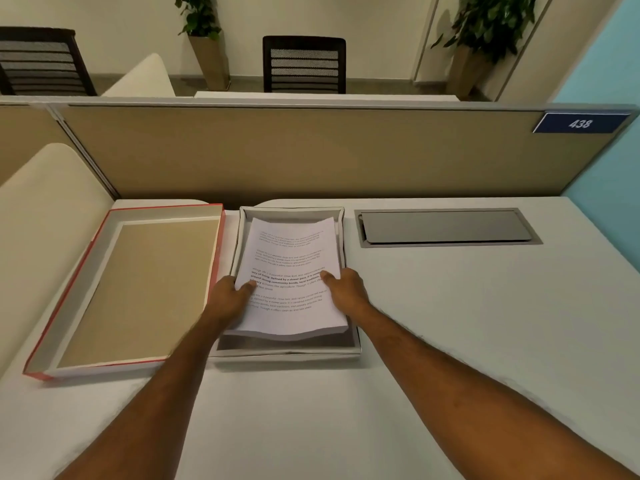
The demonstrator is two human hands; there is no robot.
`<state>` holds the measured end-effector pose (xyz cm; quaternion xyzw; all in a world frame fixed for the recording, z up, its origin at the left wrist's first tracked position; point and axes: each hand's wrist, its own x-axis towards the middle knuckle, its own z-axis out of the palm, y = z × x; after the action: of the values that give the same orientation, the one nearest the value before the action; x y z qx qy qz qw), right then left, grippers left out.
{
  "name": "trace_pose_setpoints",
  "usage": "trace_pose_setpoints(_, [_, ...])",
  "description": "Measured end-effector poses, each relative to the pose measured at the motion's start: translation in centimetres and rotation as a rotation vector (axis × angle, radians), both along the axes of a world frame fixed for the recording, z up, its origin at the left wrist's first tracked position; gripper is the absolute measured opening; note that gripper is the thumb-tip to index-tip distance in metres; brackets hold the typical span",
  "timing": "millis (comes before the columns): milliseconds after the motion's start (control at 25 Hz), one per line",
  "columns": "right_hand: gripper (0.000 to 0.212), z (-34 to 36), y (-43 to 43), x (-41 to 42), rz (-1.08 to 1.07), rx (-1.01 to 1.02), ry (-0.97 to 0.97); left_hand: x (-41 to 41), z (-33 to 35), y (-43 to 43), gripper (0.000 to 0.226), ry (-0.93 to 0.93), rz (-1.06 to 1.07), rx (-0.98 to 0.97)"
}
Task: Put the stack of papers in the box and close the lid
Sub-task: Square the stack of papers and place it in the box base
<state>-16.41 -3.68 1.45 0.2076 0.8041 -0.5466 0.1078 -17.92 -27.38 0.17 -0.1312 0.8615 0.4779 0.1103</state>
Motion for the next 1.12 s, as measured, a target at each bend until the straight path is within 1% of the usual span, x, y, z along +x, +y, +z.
trace_pose_setpoints(80, [0.042,-0.7,-0.5,-0.3,0.007,0.040,-0.019,-0.3,-0.9,-0.2,0.042,-0.034,-0.005,-0.014])
trace_pose_setpoints(240, [0.040,-2.3,-1.3,-0.6,0.030,0.094,-0.053,-0.8,-1.5,-0.3,0.037,-0.059,-0.024,-0.104])
trace_pose_setpoints(360, [0.038,-2.8,-0.8,-0.7,0.067,0.142,-0.081,-1.2,-2.1,0.3,0.042,-0.105,-0.043,-0.159])
trace_pose_setpoints(480, [0.036,-2.6,-0.4,-0.7,0.074,0.186,-0.085,-0.7,-2.5,0.7,0.044,-0.154,-0.048,-0.150])
trace_pose_setpoints(640, [0.046,-2.0,-0.9,-0.7,0.125,0.101,-0.065,-0.4,-2.3,0.6,0.054,-0.161,-0.012,-0.235])
trace_pose_setpoints(760, [0.055,-2.1,-1.0,-0.1,0.126,0.067,-0.044,0.2,-2.2,1.6,0.061,-0.118,0.001,-0.319])
trace_pose_setpoints(840, [0.057,-1.9,-1.2,0.3,0.130,0.083,0.004,0.8,-1.8,1.8,0.061,-0.079,-0.009,-0.365])
trace_pose_setpoints(960, [0.058,-1.5,-1.6,0.9,0.168,0.120,0.086,1.7,-1.5,1.5,0.060,-0.071,-0.036,-0.405])
trace_pose_setpoints(1040, [0.060,-1.3,-1.8,1.5,0.204,0.185,0.159,2.4,-1.1,1.6,0.059,-0.041,-0.049,-0.417])
trace_pose_setpoints(1120, [0.062,-1.0,-1.6,2.0,0.232,0.301,0.203,3.2,-0.5,2.0,0.058,0.050,-0.084,-0.408])
